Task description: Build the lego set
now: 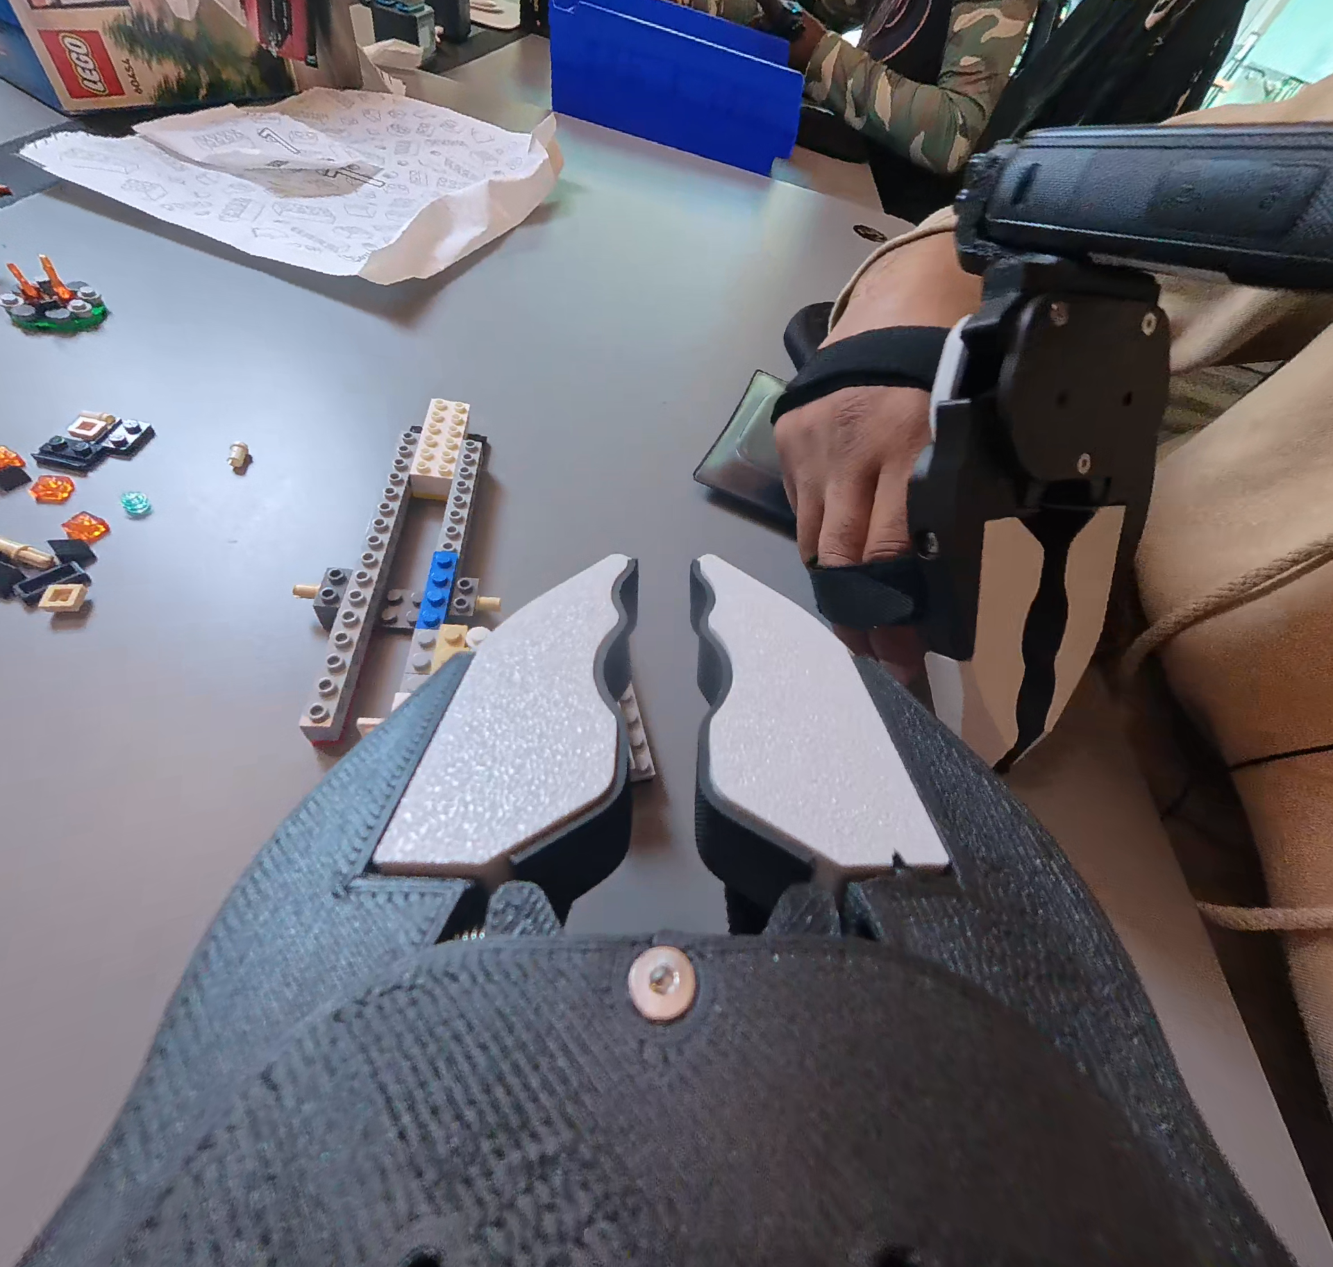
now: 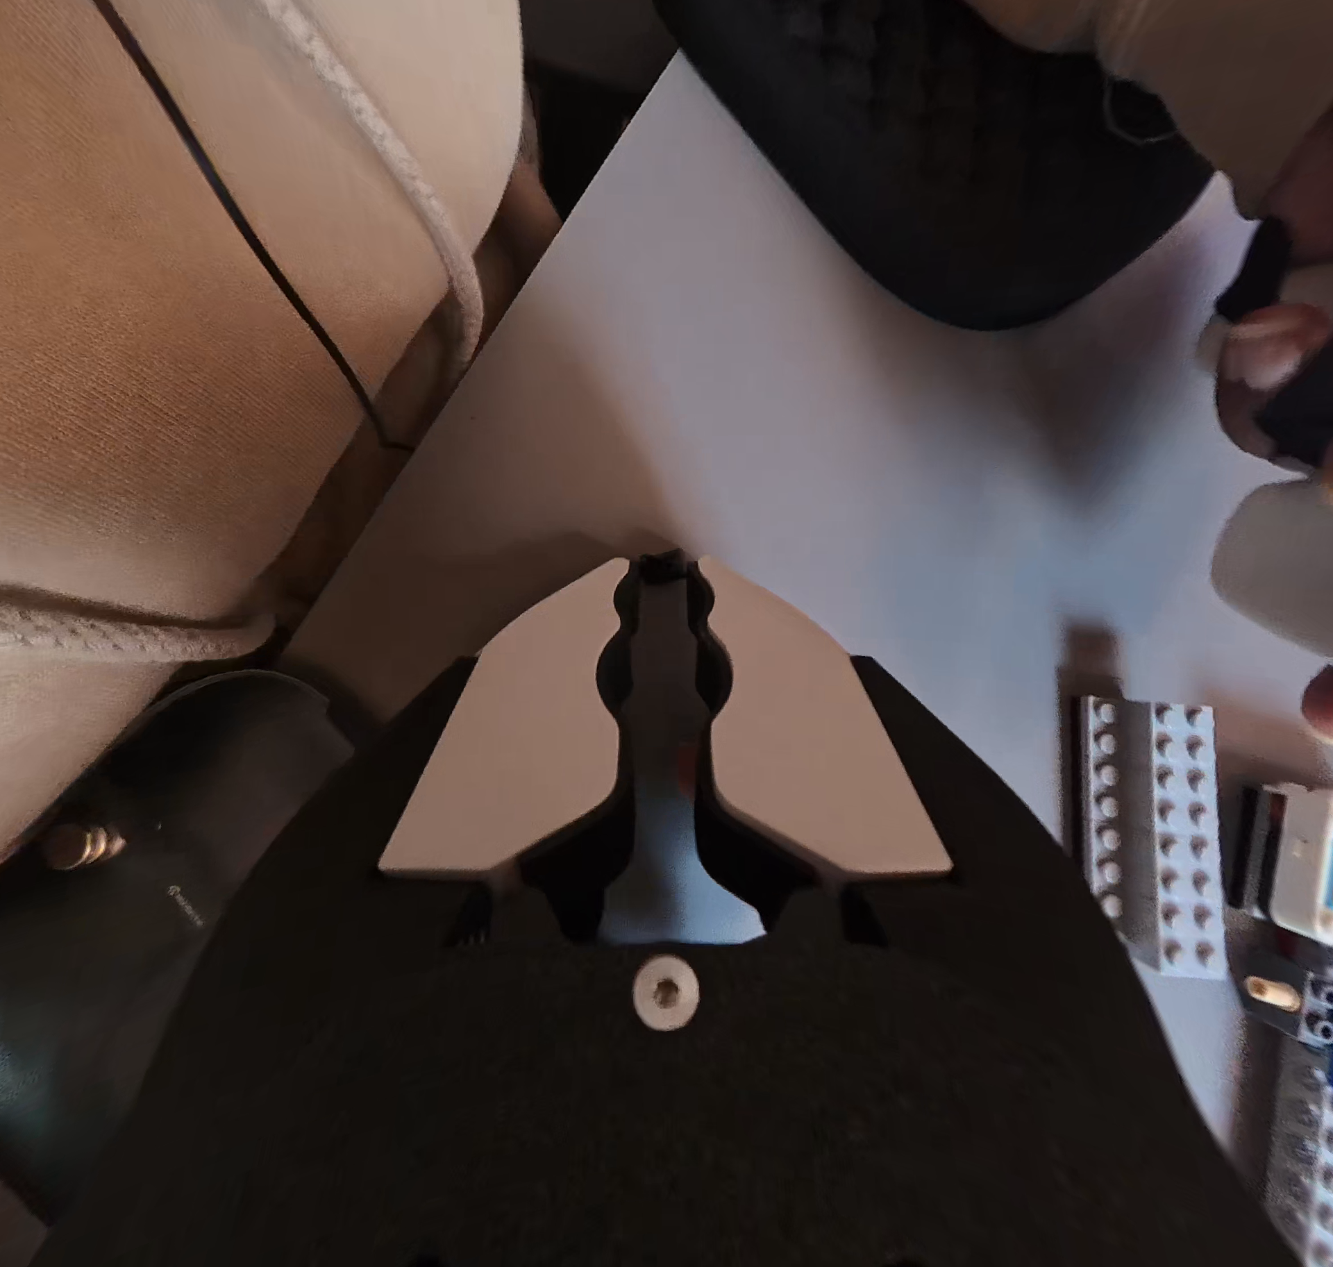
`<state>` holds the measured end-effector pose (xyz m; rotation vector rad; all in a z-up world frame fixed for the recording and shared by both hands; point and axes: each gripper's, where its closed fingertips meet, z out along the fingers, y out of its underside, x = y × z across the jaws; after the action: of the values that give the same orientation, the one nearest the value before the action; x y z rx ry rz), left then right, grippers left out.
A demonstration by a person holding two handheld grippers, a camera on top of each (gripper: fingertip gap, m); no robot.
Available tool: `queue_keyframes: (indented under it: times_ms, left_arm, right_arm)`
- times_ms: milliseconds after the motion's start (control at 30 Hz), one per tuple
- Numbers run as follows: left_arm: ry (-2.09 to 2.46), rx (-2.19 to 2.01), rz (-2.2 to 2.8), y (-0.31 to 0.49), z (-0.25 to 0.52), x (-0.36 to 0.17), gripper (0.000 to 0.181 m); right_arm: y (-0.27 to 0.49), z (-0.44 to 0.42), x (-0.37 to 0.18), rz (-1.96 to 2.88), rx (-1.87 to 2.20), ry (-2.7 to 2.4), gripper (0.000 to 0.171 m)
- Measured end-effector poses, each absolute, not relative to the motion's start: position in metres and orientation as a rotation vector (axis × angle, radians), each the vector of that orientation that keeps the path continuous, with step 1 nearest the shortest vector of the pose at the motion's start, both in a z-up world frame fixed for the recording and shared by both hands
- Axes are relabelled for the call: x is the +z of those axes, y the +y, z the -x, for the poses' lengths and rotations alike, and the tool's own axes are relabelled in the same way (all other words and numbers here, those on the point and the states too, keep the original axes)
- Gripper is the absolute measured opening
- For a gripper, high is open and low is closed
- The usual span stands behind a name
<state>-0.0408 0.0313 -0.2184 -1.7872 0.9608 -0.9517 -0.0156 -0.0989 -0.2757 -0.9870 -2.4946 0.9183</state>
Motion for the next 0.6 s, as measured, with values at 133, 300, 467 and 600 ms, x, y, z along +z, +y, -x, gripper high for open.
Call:
queue_keyframes:
  times_ms: [133, 300, 467, 600]
  left_arm:
    - [0.978, -0.944, 1.743, 0.029, 0.039, -0.213, 0.014]
    - [0.951, -0.914, 1.657, 0.031, 0.041, -0.198, 0.013]
    - [0.891, -0.912, 1.59, 0.033, 0.046, -0.182, 0.01]
    - [0.798, -1.03, 1.577, 0.033, 0.045, -0.173, 0.011]
  right_arm:
    - [-0.086, 0.02, -0.258, 1.065, 1.105, -2.352, 0.012]
    - [-0.05, 0.031, -0.212, 1.136, 1.315, -2.021, 0.012]
    - [0.012, 0.033, -0.17, 1.208, 1.331, -1.604, 0.012]
    - [0.047, 0.033, -0.158, 1.213, 1.229, -1.38, 0.012]
